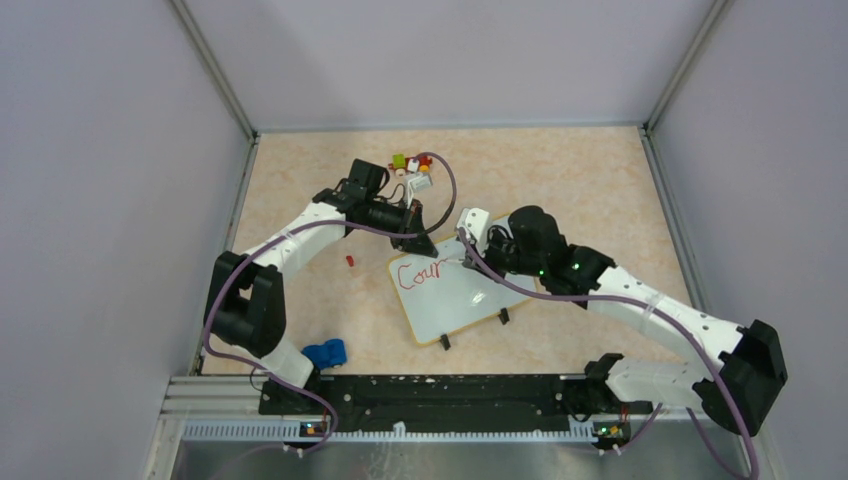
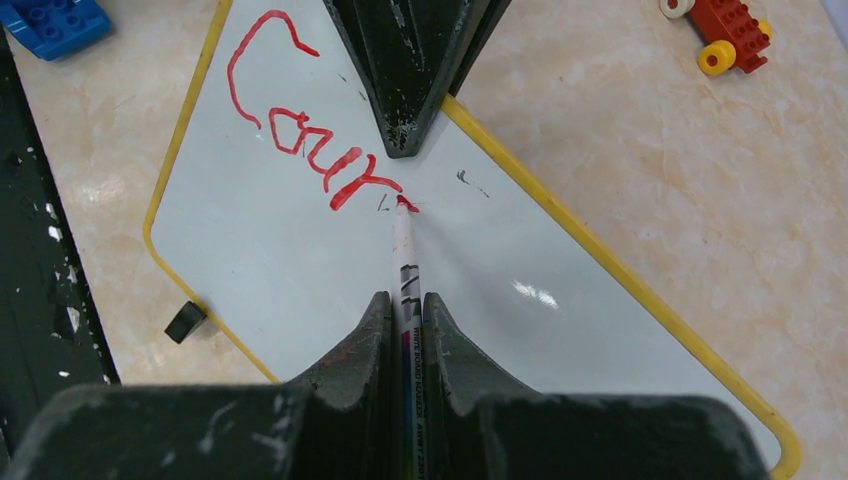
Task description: Write a sentence on the whiteboard
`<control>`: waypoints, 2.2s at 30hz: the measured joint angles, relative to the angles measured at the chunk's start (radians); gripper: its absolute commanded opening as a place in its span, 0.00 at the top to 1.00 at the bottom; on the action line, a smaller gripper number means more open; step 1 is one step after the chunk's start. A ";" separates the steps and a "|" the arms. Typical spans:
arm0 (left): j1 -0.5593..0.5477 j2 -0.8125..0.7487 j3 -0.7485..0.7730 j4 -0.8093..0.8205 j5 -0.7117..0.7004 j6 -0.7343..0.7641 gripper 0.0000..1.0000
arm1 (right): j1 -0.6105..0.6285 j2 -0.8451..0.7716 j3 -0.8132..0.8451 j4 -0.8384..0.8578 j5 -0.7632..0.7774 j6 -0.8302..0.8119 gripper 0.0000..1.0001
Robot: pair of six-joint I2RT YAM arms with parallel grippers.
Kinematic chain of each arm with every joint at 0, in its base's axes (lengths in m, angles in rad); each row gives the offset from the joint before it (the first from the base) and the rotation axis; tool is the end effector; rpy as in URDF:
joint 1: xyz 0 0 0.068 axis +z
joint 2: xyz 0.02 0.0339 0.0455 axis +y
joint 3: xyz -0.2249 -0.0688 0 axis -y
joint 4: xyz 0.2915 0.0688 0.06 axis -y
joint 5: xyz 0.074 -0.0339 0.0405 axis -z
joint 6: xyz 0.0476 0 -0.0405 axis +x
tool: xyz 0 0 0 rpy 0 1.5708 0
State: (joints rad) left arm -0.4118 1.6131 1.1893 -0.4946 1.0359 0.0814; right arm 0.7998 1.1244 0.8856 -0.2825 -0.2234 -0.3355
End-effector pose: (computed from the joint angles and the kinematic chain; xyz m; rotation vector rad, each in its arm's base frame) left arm 0.3314 -0.1894 0.1949 0.9930 2.1256 -1.4230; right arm 0.2187 0.2403 0.2457 -1.2528 1.7093 0.5125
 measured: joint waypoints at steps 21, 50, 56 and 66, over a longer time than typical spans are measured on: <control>0.000 0.000 0.000 0.000 0.001 0.000 1.00 | 0.000 -0.006 -0.022 -0.024 -0.035 -0.013 1.00; 0.000 0.000 -0.001 0.002 0.000 0.000 1.00 | -0.011 -0.017 0.006 -0.028 0.027 -0.010 1.00; 0.000 0.000 -0.001 0.001 0.000 0.000 1.00 | -0.011 -0.017 0.006 -0.028 0.022 -0.010 1.00; 0.000 0.000 -0.001 0.001 0.000 0.000 1.00 | -0.011 -0.018 -0.003 -0.034 0.011 -0.012 1.00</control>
State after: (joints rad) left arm -0.4118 1.6131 1.1885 -0.4934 1.0363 0.0811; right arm 0.7883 1.1061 0.8822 -0.3161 -0.2123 -0.3477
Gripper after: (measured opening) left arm 0.100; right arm 0.087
